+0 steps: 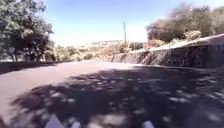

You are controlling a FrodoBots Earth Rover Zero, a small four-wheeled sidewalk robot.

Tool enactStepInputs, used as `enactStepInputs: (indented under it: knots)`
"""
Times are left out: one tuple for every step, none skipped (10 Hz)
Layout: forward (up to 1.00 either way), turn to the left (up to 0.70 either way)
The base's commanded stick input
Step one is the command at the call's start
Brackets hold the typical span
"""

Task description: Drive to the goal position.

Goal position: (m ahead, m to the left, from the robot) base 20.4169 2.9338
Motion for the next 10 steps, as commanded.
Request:
enactStepInputs:
  knots:
    - [0.70, 0.00]
    - [0.70, 0.00]
    - [0.70, 0.00]
    - [0.70, 0.00]
    - [0.70, 0.00]
    - [0.70, 0.00]
    - [0.70, 0.00]
    - [0.70, 0.00]
    - [0.70, 0.00]
    - [0.70, 0.00]
